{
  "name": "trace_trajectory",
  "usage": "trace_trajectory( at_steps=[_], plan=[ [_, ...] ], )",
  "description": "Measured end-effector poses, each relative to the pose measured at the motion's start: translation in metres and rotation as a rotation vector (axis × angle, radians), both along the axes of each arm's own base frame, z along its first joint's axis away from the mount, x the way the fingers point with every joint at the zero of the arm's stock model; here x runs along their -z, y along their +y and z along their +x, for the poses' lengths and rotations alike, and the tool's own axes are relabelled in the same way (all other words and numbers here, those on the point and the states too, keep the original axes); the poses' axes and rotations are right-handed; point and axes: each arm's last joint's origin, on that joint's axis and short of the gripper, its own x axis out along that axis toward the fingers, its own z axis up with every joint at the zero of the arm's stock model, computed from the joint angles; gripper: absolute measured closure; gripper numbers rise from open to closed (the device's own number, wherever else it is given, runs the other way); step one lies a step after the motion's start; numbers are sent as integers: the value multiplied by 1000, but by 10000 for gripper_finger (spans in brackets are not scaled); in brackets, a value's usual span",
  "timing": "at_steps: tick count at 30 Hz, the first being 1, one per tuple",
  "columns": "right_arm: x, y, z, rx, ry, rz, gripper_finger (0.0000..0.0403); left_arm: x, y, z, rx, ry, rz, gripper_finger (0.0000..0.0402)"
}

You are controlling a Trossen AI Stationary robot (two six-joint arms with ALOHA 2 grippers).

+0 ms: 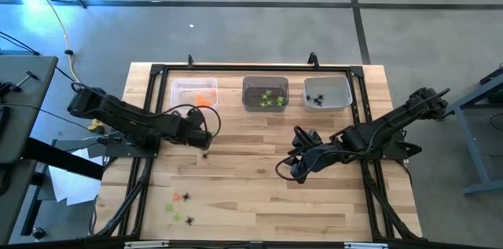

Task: Sort Halloween decoration
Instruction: Put the orange spider toy into the transparent bin

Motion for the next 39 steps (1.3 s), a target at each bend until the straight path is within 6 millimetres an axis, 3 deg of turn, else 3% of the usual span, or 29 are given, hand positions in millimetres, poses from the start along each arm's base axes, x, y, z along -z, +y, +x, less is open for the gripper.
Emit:
trace_trajectory(
  at_steps=[11,23,28,34,39],
  plan=[
    [0,0,0,0,0,0,231,38,-1,-10,20,-75,-110,388],
    [0,0,0,0,-1,0,231,44,0,-11,66,-66,-92,279],
    [0,0,0,0,0,0,231,51,5,-6,43,-52,-69,253],
    [0,0,0,0,-1,1,231,64,10,2,11,-20,-56,251],
    [0,0,0,0,-2,1,231,67,10,3,-28,-34,-45,273]
  ],
)
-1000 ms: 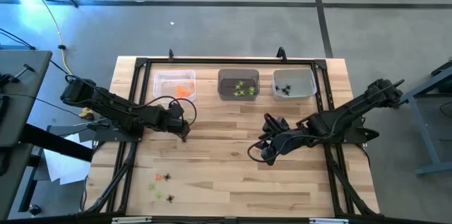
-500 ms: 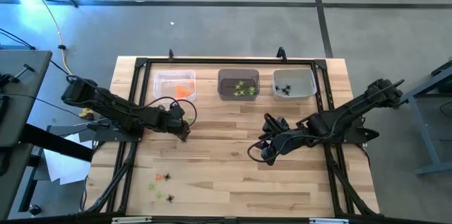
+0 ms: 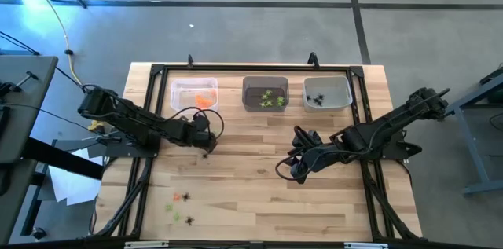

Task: Sort Halloween decoration
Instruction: Put the orange spider toy into the transparent bin

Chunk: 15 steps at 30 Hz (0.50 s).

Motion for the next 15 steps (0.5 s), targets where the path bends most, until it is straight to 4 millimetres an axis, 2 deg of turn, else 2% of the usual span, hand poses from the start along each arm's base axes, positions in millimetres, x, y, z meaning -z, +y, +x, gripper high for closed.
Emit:
trace_trajectory(
  at_steps=[3,8,15],
  plan=[
    [0,0,0,0,0,0,231,0,0,0,-2,-5,-7,306],
    [0,0,0,0,1,0,231,0,-1,1,1,-15,-19,385],
    [0,0,0,0,1,0,231,-1,-1,3,24,-14,-4,397]
  ],
)
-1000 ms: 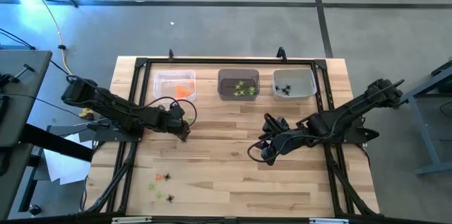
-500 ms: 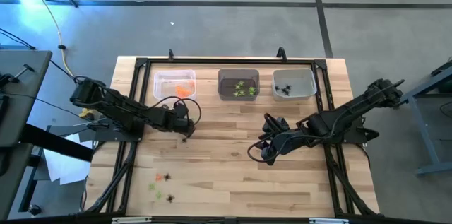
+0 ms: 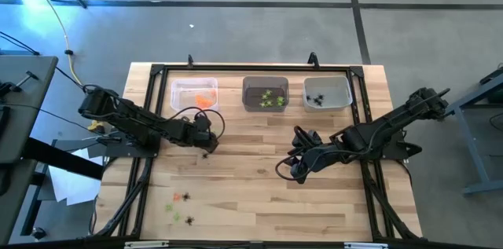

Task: Sort Halloween decoration
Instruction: Put the orange spider toy into the transparent bin

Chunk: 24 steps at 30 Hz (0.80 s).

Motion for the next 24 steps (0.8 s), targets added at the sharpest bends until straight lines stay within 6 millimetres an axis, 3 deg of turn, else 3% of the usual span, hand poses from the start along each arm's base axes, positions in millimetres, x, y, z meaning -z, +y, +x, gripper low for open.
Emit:
trace_trajectory(
  at_steps=[5,15,19,24],
  plan=[
    [0,0,0,0,0,0,231,-20,-2,1,11,-21,25,399],
    [0,0,0,0,-2,1,231,-90,-5,-16,9,-210,154,401],
    [0,0,0,0,-2,1,231,-99,7,-25,-56,-228,231,401],
    [0,0,0,0,-3,2,231,-99,39,-26,-158,-165,276,401]
  ],
)
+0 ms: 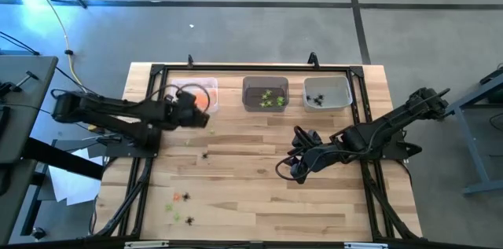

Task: Sort Halloween decoration
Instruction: Put the orange spider toy into the transparent bin, then put the green spider toy into the black transparent bin

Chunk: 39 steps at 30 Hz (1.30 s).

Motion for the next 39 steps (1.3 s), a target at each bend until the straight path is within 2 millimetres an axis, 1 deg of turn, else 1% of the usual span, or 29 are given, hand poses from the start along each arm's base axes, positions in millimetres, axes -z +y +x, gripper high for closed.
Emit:
trace_trajectory(
  at_steps=[5,8,12,16,21,24,27,30,34,37,39],
  plan=[
    [0,0,0,0,-1,1,231,3,43,9,-16,27,-23,401],
    [0,0,0,0,-3,1,231,10,64,12,0,39,-77,401],
    [0,0,0,0,-3,1,231,19,79,17,-1,43,-92,393],
    [0,0,0,0,-2,1,231,22,85,19,-8,48,-81,360],
    [0,0,0,0,-3,1,231,22,85,19,-10,42,-78,306],
    [0,0,0,0,-2,1,231,21,85,20,-7,35,-81,282],
    [0,0,0,0,-2,1,231,22,84,21,2,14,-106,272],
    [0,0,0,0,-2,1,231,22,77,24,43,-21,-156,272],
    [0,0,0,0,-2,1,231,12,59,28,119,-51,-132,276],
    [0,0,0,0,-2,1,231,-5,38,27,190,-107,-57,277],
    [0,0,0,0,-2,1,231,-16,21,24,248,-149,-21,276]
  ],
)
